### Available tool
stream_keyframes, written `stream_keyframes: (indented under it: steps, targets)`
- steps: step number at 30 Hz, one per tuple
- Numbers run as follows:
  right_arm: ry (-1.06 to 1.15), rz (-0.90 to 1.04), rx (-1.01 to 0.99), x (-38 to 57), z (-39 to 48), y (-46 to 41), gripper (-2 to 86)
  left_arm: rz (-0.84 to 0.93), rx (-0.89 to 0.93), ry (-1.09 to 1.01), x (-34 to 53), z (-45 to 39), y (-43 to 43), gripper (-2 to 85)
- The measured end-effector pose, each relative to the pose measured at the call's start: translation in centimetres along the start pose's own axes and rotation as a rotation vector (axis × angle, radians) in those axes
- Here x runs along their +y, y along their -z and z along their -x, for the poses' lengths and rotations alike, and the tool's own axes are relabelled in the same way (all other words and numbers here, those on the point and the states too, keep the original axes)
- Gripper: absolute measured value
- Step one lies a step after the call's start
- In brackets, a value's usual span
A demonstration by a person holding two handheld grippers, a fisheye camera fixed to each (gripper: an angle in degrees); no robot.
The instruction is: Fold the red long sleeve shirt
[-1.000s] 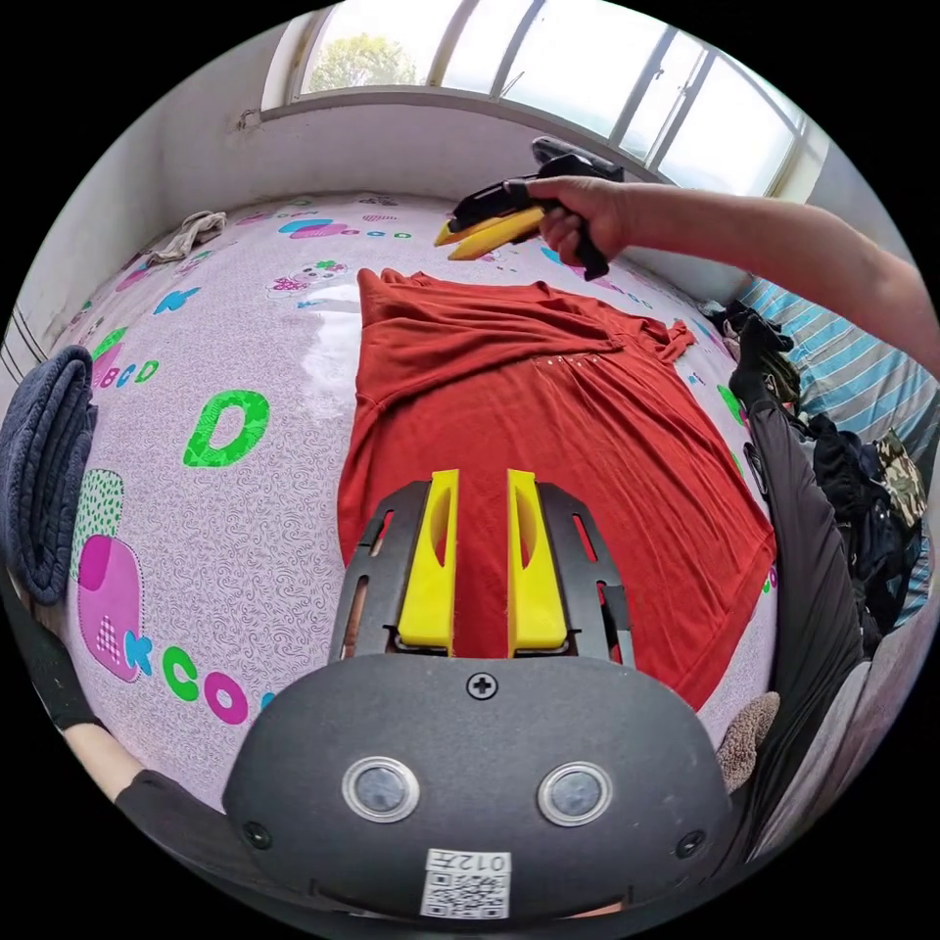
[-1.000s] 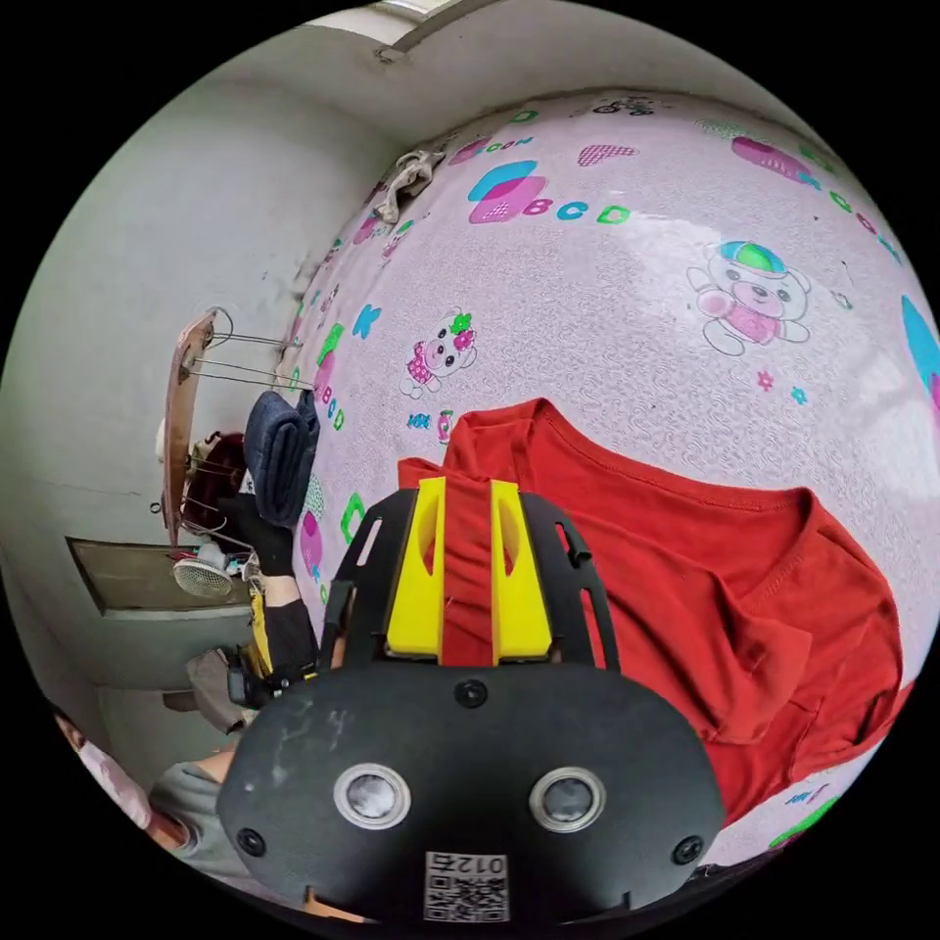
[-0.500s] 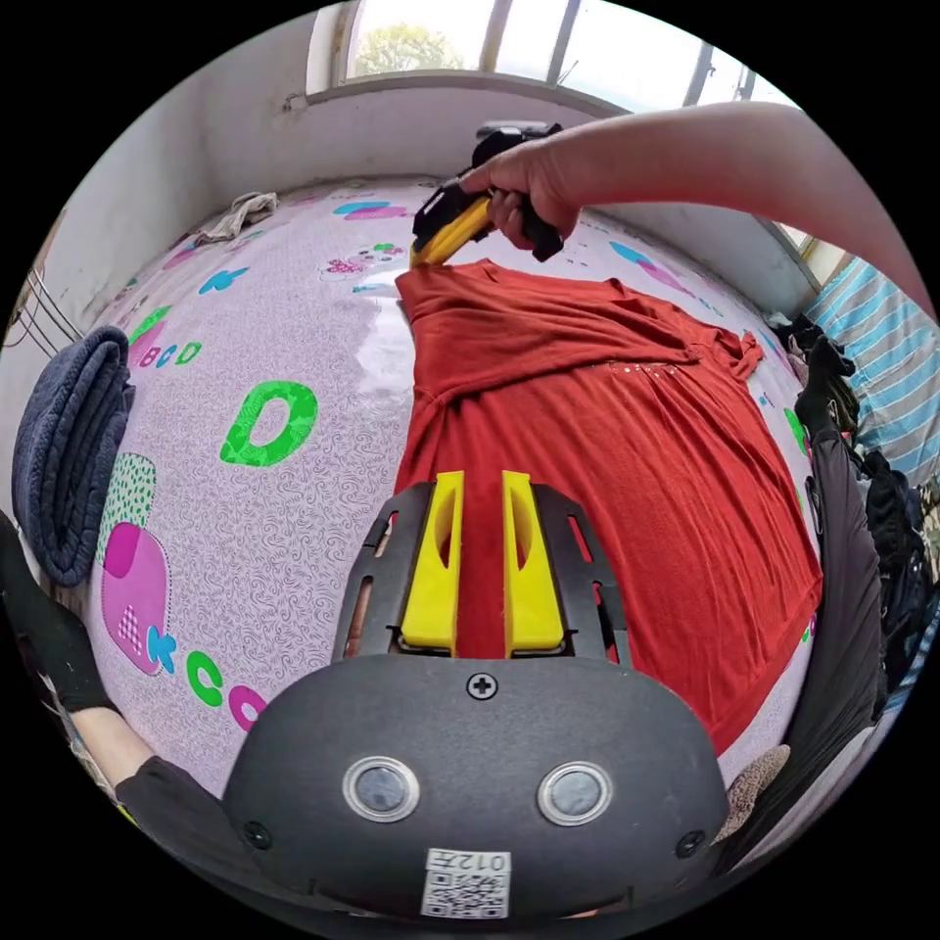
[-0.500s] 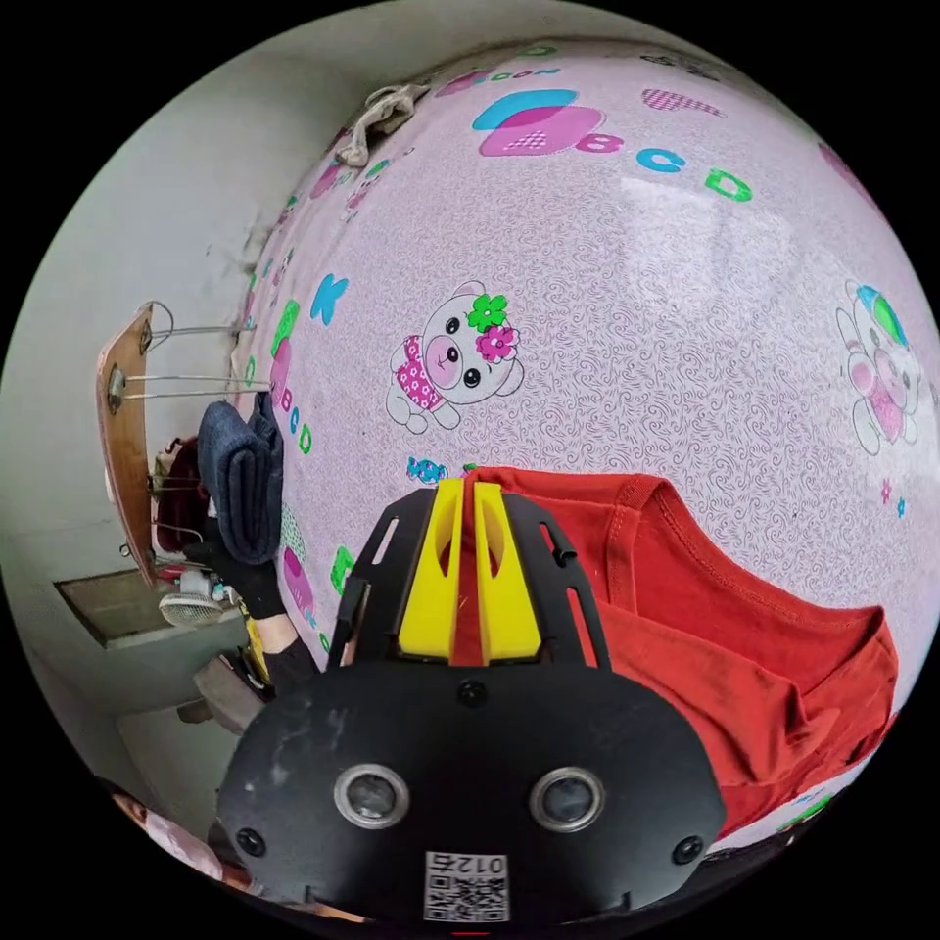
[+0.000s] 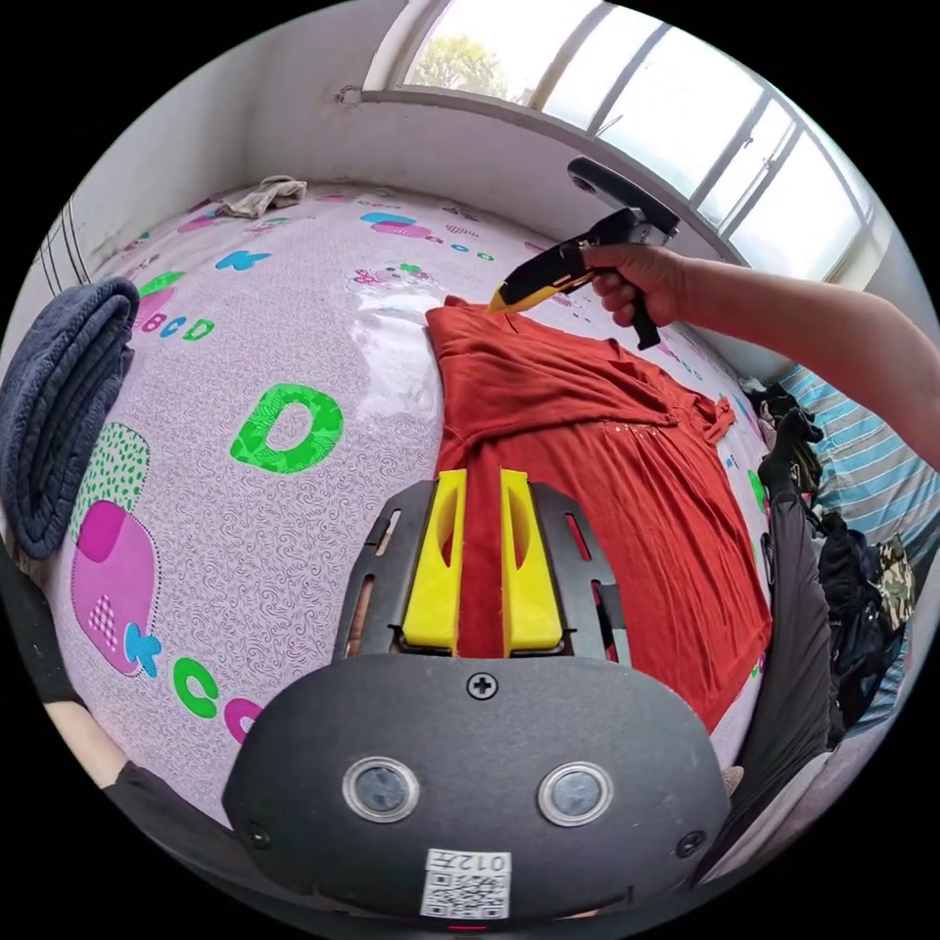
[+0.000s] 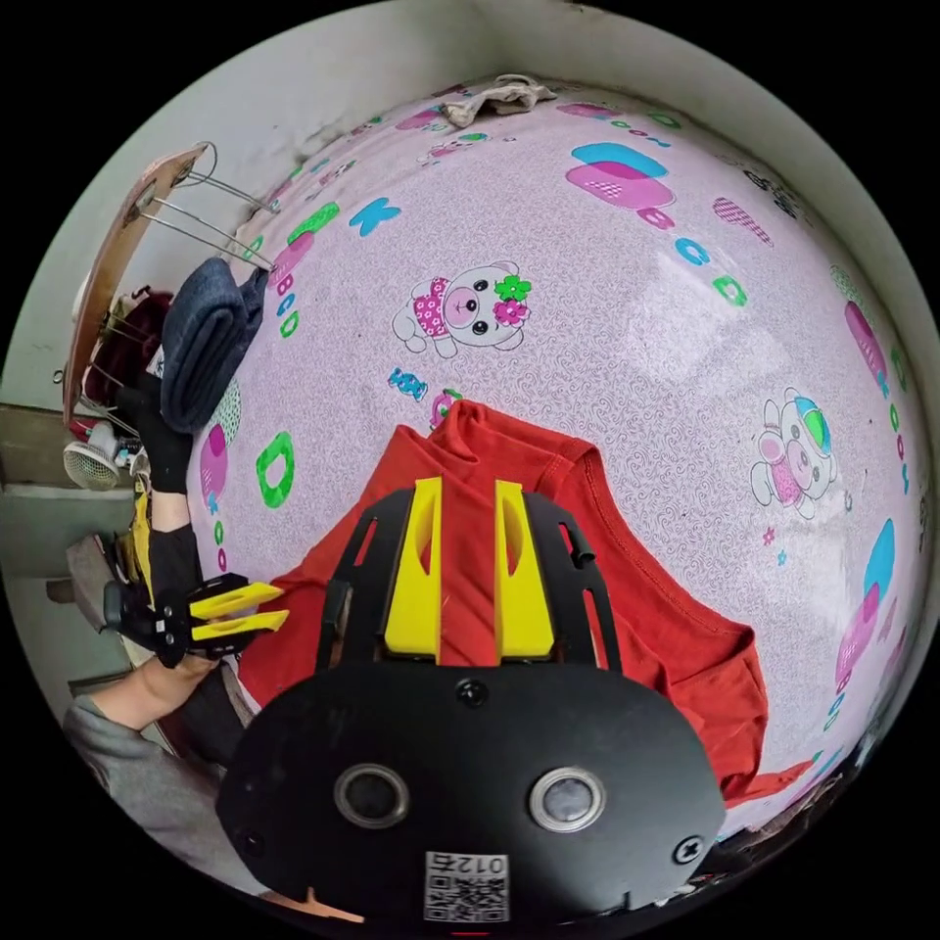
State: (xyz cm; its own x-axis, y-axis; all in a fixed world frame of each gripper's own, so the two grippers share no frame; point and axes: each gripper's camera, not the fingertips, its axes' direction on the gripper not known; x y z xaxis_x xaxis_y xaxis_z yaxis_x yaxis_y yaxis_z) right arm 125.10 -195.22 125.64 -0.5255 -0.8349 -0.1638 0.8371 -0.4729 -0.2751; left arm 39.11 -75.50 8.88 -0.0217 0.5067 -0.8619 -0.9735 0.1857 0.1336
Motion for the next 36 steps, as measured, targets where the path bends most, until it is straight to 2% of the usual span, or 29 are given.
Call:
stream_keyframes:
  steps: [5, 6, 11, 15, 17, 19, 23, 29, 33, 36]
  targets:
    - [0.095, 0.039, 0.039, 2.3, 2.5, -3.4, 3.2, 0.091, -0.064, -0.052, -0.8, -1.7, -1.5, 2.8]
    - [0.114, 0.047, 0.063, 3.2, 2.8, -3.7, 0.4, 0.080, -0.075, -0.055, -0.9, -1.9, -1.3, 2.7]
    - [0.116, -0.014, 0.022, 8.8, 1.2, -1.5, -0.8, 0.063, -0.171, -0.082, -1.3, -3.8, 0.4, 2.1]
    - [0.017, 0.011, -0.003, 14.4, -3.7, -2.2, -0.5, 0.075, -0.185, -0.141, -1.8, -6.0, 1.2, 2.0]
    - [-0.055, 0.050, -0.027, 15.6, -5.9, -3.2, 0.3, 0.080, -0.129, -0.117, -1.5, -6.0, 1.1, 1.9]
    - [-0.113, 0.006, -0.045, 16.0, -7.9, -2.4, 1.8, 0.085, -0.119, -0.102, -1.5, -5.9, 1.8, 1.8]
    - [-0.172, -0.167, -0.086, 14.2, -9.7, 1.2, 3.9, 0.106, -0.129, -0.091, -1.6, -6.8, 3.8, 1.9]
    - [-0.128, 0.006, -0.129, 7.7, -11.4, -1.6, 8.1, -0.023, -0.120, -0.089, -1.2, -8.8, 9.3, 2.3]
    - [-0.146, 0.121, -0.171, 4.1, -14.1, -3.4, 1.6, 0.022, -0.065, -0.014, -1.1, -7.7, 10.8, 2.5]
    - [-0.094, 0.061, -0.195, 0.5, -14.6, -2.2, 0.1, 0.039, 0.007, 0.113, 0.0, -5.8, 12.3, 2.4]
